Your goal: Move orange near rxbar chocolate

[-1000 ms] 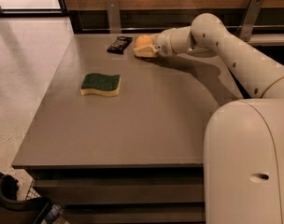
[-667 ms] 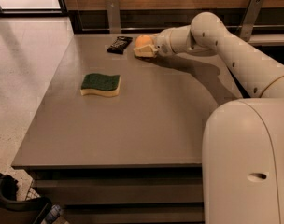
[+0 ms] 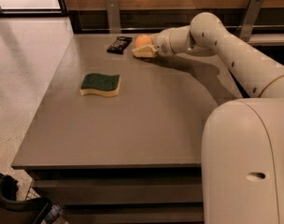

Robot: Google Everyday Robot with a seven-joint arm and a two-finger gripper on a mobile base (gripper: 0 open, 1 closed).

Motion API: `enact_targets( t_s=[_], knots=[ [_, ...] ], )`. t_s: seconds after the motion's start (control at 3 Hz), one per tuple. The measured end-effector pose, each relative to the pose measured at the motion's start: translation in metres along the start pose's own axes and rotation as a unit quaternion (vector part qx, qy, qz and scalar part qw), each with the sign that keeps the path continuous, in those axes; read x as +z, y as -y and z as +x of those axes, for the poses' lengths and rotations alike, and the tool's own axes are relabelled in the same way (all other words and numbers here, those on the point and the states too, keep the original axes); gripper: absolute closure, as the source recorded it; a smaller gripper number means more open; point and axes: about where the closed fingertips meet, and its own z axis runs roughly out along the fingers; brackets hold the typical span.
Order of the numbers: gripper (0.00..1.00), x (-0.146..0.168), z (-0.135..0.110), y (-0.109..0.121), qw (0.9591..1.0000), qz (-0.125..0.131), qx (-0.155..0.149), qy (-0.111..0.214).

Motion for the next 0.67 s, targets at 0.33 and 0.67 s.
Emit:
enact_targets(
  t_s=[0.33, 0.67],
  knots=[
    [0.00, 0.0011, 0.0001, -0.0007, 1.0000, -0.001, 0.000, 0.000],
    [0.00, 0.0011, 0.0001, -0.0007, 1.0000, -0.001, 0.000, 0.000]
  ],
)
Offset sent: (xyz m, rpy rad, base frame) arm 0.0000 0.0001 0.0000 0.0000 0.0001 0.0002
